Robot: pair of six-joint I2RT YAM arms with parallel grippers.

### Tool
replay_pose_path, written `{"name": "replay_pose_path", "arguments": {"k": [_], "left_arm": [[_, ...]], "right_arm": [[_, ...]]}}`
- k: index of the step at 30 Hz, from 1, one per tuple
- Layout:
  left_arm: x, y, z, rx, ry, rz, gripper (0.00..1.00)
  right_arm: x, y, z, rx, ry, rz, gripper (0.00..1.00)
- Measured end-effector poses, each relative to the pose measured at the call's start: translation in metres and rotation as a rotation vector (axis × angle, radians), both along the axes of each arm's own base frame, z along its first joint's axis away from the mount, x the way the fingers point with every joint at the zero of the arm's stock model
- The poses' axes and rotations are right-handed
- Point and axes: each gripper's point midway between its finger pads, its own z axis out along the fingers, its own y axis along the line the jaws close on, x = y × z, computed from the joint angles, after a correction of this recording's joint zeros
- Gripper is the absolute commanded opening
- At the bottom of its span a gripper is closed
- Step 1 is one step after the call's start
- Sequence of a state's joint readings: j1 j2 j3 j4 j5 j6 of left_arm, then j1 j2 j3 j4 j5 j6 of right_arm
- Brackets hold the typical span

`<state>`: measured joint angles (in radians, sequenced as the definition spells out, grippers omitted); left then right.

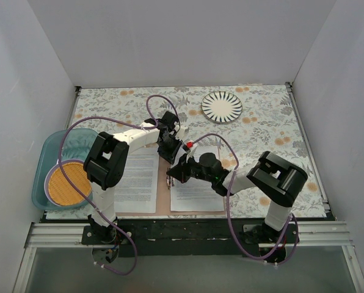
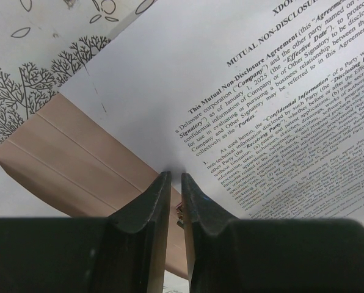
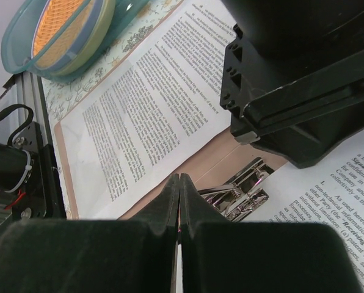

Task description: Put the files into the folder

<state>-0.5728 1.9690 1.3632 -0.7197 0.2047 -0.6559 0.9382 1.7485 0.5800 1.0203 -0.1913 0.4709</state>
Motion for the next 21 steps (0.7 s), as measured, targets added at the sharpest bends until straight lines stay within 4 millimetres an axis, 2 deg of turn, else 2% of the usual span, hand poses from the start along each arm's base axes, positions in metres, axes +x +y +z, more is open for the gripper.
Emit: {"name": "replay_pose_path", "arguments": {"k": [11,21], "left_arm": [[0.000,0.000,0.000,0.005,0.000,0.008,0.13],[0.000,0.001,0.000,0.007,0.000,0.008,0.13]], "right_arm": [[-0.016,0.014,-0.010,0.035,0.036,0.110,0.01],[-0.024,0.016,-0.011,0.048,0.058,0.146,0.01]]}}
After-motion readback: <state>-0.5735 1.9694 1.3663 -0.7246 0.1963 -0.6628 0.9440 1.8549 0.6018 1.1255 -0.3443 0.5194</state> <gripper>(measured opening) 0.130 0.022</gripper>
